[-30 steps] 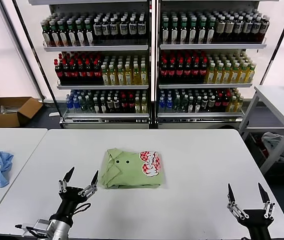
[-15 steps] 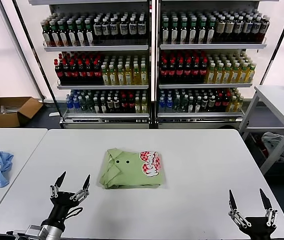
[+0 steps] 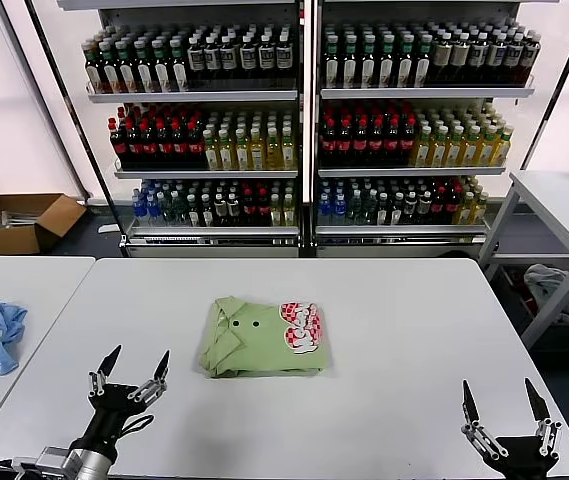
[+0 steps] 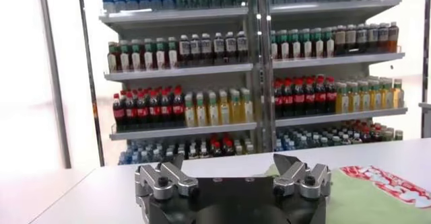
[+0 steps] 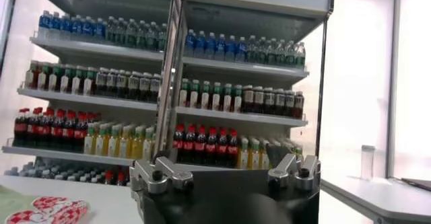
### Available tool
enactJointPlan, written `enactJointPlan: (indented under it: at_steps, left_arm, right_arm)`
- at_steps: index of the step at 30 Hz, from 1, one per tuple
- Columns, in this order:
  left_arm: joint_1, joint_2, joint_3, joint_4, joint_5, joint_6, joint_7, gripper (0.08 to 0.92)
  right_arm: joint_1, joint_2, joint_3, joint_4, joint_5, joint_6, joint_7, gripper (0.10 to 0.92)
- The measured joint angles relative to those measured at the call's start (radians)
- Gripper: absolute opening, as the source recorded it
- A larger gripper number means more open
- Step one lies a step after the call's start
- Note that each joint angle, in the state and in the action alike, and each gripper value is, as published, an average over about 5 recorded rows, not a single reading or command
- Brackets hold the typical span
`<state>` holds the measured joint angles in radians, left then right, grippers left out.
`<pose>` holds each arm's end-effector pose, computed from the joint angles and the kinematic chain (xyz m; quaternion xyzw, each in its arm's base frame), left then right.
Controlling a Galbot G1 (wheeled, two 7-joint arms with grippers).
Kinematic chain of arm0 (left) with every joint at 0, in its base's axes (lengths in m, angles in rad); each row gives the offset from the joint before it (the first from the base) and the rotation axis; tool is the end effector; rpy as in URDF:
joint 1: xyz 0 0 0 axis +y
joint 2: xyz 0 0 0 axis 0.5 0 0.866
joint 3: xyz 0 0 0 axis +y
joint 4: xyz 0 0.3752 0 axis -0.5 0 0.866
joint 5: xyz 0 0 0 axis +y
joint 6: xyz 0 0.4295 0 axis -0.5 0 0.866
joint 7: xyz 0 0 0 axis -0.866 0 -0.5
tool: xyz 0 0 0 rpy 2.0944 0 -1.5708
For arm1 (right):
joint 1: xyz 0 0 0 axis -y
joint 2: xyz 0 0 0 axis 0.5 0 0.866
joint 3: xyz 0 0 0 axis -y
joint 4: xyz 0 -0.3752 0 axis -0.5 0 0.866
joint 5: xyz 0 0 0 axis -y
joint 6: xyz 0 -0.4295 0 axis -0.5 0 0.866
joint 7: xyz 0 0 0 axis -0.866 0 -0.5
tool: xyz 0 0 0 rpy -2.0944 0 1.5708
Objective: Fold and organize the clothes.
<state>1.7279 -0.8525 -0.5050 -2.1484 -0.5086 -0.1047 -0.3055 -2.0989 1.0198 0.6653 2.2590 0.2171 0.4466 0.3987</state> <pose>0.2101 0.0876 -0.3122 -0.0443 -0.9973 -0.0324 0.0481 0.1085 -0.0935 -0.3163 0.0281 0.9946 -0.0767 0.0634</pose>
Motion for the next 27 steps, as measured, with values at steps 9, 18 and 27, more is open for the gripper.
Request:
enactJointPlan:
  at_steps: [9, 18, 27]
  left_arm:
    - [0.006, 0.001, -0.009, -0.002, -0.019, 0.005, 0.003, 0.823]
    - [0.004, -0.003, -0.004, 0.005, -0.019, 0.006, 0.003, 0.823]
    - [0.007, -0.006, 0.002, 0.006, -0.012, 0.004, 0.004, 0.823]
  right_arm:
    - [0.001, 0.002, -0.009, 0.001, -0.007, 0.003, -0.002, 0.823]
    - [0.004, 0.002, -0.019, -0.001, -0.012, 0.006, -0.006, 0.823]
    - [0.006, 0.002, -0.024, 0.000, -0.013, 0.006, -0.012, 0.823]
